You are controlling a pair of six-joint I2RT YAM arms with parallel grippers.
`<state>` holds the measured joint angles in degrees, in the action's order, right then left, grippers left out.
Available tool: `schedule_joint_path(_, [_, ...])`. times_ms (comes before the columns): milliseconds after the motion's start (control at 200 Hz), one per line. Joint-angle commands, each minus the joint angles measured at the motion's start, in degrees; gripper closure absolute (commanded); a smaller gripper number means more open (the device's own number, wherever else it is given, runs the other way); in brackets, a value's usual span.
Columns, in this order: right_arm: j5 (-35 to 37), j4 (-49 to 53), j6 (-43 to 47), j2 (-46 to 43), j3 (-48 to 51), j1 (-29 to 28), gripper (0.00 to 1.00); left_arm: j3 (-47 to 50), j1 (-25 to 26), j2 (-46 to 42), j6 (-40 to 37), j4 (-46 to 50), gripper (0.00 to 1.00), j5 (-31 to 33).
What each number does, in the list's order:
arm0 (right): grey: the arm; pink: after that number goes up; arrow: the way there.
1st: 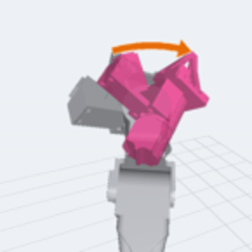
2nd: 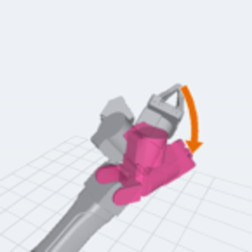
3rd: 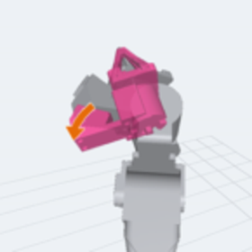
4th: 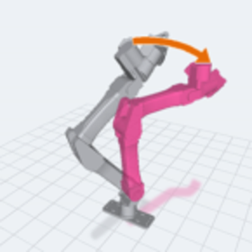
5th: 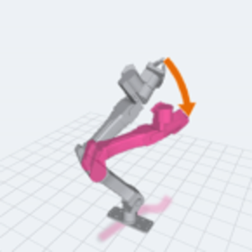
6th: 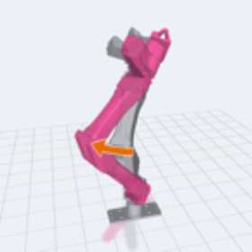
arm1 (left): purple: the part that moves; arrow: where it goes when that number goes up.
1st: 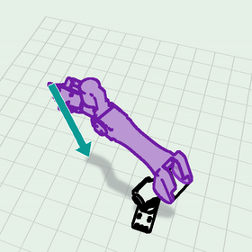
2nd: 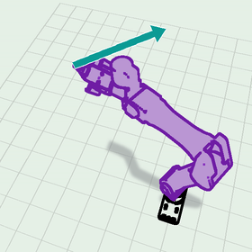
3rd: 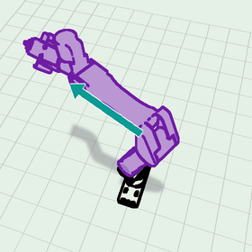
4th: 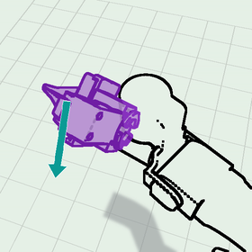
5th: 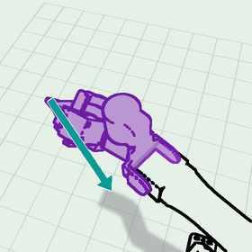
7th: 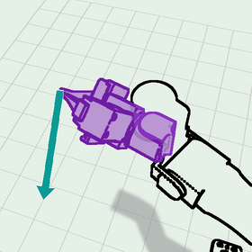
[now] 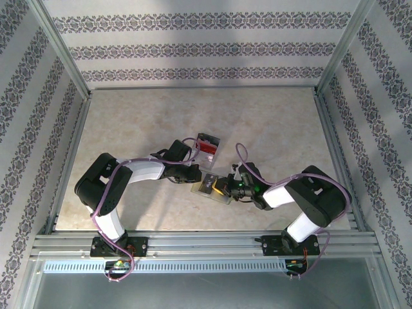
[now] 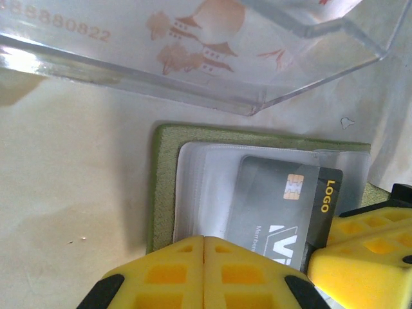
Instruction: Take the credit cards out of the card holder
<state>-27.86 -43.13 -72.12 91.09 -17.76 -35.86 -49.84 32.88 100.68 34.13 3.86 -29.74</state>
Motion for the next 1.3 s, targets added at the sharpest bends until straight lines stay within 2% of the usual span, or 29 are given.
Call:
schedule_joint_path(0, [1.66, 1.24, 0.38, -2.22, 2.16, 0.25, 0.96, 0.15, -0.39, 1.91, -1.52, 4.84, 0.92, 3.29])
schedule_joint_path(160, [1.59, 3.03, 1.48, -5.27, 4.33, 0.83, 0.96, 0.28, -0.42, 0.73, -0.63, 2.73, 0.92, 1.76])
schedule_joint_path(380, [1.58, 7.9, 4.33, -13.56, 6.81, 2.41, 0.99, -0.06, -0.43, -4.29, 0.43, -2.31, 0.81, -2.02])
schedule_joint_path(470, [1.42, 14.26, 6.99, -19.37, 6.15, 3.45, 0.99, -0.98, -0.38, -7.43, -0.81, -1.79, 0.75, -1.87])
schedule_joint_path(585, [1.41, 27.25, 12.65, -27.84, 3.38, 5.18, 1.0, -2.24, -0.72, -12.26, -3.3, 0.58, 0.69, -0.45])
schedule_joint_path(744, [1.55, 40.86, 20.22, -39.57, -0.35, 8.83, 1.0, -2.26, -2.7, -21.55, -7.82, 4.91, 0.6, 3.21])
schedule_joint_path(864, [1.26, 49.61, 27.34, -45.25, -5.62, 11.1, 1.0, -0.61, -4.93, -29.26, -10.51, 6.18, 0.53, 5.42])
schedule_joint_path(984, [1.05, 56.07, 35.33, -47.05, -11.45, 11.75, 1.0, 1.74, -6.88, -36.6, -13.46, 5.69, 0.47, 5.77])
schedule_joint_path(1109, [-1.05, 61.89, 44.94, -44.92, -19.11, 11.64, 1.0, 3.38, -7.51, -43.54, -21.47, 5.31, 0.38, 4.88])
schedule_joint_path(1154, [-1.71, 65.05, 49.32, -43.44, -22.81, 11.6, 1.0, 3.83, -7.57, -45.92, -24.34, 5.33, 0.32, 4.32])
schedule_joint_path(1294, [-0.97, 72.66, 60.66, -39.0, -32.02, 9.86, 1.0, 4.16, -7.67, -51.97, -33.34, 5.71, 0.22, 1.58])
